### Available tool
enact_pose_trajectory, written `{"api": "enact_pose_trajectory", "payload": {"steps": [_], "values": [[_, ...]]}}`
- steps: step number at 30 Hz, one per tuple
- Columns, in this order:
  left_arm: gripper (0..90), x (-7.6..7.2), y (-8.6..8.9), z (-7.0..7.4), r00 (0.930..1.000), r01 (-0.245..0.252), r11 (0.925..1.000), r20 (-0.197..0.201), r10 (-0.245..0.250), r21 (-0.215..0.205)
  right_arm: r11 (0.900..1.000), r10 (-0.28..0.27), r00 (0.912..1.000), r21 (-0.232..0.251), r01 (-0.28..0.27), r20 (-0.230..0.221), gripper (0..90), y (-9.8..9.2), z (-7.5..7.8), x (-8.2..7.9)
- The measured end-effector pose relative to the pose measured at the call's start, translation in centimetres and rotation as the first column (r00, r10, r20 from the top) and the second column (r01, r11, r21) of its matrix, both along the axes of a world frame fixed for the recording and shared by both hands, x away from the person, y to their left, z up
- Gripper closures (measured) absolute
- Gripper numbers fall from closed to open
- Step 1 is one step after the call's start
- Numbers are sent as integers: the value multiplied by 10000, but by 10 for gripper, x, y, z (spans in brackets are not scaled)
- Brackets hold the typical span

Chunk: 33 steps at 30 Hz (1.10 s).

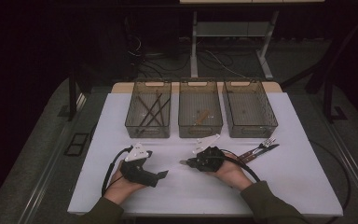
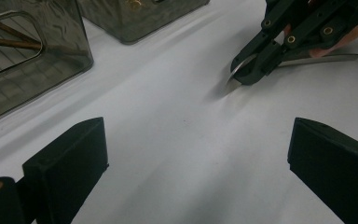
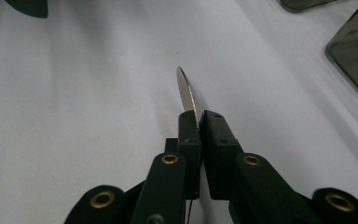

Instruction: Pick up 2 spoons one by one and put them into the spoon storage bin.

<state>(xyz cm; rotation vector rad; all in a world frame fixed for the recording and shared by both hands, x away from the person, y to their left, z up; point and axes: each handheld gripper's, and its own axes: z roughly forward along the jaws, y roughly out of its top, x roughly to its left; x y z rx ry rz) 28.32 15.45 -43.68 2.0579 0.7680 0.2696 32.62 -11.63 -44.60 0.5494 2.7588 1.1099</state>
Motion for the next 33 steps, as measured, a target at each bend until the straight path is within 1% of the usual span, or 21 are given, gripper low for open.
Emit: {"api": "enact_pose_trajectory", "payload": {"steps": [3, 4, 6, 8, 12, 16, 19, 22, 24, 28, 33], "values": [[37, 0, 0, 0, 10000, 22, 10000, 9, -22, -17, 9998, -71, 10000, 201, 70, 33, 851, -4, 5, 2], [37, 0, 0, 0, 10000, 39, 10000, 25, -39, -43, 9995, -167, 9999, 284, 168, -41, 851, -5, 6, 1], [37, 0, -1, 0, 10000, 68, 10000, 48, -68, -55, 9992, -251, 9997, 317, 250, 27, 851, -9, 9, 3], [37, -1, 0, 0, 10000, 81, 10000, 43, -81, -51, 9984, -372, 9993, 414, 373, -22, 851, -13, 12, 4], [32, -2, 1, 1, 9999, 88, 9997, 100, -86, -234, 9959, -620, 9981, 659, 620, -19, 851, -20, 19, 7], [10, -3, 1, 0, 9997, 127, 9996, 190, -123, -238, 9916, -910, 9959, 918, 906, -5, 850, -28, 26, 9], [0, -4, 0, -1, 9995, 200, 9998, 226, -199, -51, 9879, -1113, 9938, 1094, 1102, 37, 850, -35, 30, 12], [0, -4, 0, -1, 9992, 296, 9996, 285, -297, 34, 9844, -1300, 9915, 1210, 1278, 108, 850, -41, 35, 15], [0, -4, 0, -1, 9991, 337, 9994, 254, -336, -23, 9819, -1411, 9898, 1304, 1376, 184, 850, -44, 38, 17], [0, -4, -2, -2, 9992, 338, 9994, 214, -339, 51, 9773, -1622, 9863, 1429, 1566, 287, 850, -49, 44, 21], [0, -4, -2, -1, 9993, 288, 9996, 231, -288, 20, 9668, -1959, 9792, 1774, 1840, 520, 850, -54, 58, 29]]}}
